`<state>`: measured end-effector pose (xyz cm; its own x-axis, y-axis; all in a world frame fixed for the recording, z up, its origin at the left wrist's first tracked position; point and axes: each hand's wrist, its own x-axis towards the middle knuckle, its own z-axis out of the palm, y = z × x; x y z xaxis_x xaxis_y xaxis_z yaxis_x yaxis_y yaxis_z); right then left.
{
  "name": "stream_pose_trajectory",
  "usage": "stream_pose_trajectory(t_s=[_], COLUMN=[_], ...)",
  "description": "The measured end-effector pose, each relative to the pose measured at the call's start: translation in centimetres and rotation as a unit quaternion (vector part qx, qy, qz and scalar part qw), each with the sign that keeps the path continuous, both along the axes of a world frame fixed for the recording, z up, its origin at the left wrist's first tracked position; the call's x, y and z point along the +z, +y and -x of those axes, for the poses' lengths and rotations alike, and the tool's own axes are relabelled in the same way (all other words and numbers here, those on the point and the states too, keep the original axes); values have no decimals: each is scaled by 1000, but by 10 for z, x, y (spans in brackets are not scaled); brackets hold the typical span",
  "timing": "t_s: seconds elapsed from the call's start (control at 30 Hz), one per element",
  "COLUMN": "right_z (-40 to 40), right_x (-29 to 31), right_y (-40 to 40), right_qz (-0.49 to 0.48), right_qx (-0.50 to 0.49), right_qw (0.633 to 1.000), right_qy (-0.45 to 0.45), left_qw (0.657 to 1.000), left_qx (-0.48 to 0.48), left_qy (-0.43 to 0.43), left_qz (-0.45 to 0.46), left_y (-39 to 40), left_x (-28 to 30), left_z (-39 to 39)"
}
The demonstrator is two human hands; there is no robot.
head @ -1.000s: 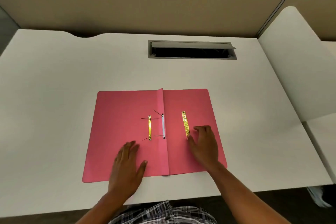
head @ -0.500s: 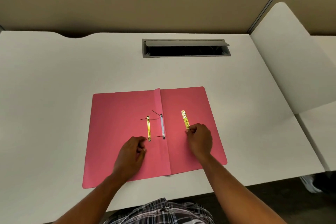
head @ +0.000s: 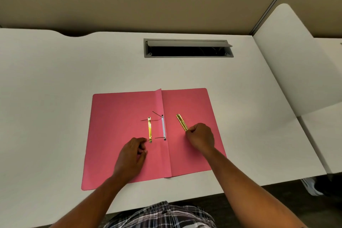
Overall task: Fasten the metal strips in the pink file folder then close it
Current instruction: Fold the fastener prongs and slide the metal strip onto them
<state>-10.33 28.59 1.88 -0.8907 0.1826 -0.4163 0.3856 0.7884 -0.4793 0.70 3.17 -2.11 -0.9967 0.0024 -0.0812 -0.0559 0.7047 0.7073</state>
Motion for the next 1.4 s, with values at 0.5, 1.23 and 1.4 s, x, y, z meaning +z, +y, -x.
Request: stream_pose_trajectory(t_s=[0.5, 1.23, 1.4], right_z=[-11, -8, -9], right_x=[-2, 20, 18], right_y=[-6, -71, -71], right_qz=[209, 419, 409], right_qx=[-90, -96, -98], right_qw=[973, 901, 906], right_qy=[37, -53, -49], left_qw=[983, 977, 975], left_qx=[151, 149, 137], left_qy=[-18, 22, 23], left_qz=[-102, -152, -172], left_y=[23, 37, 40], left_x=[21, 22, 21], left_z=[19, 108, 107])
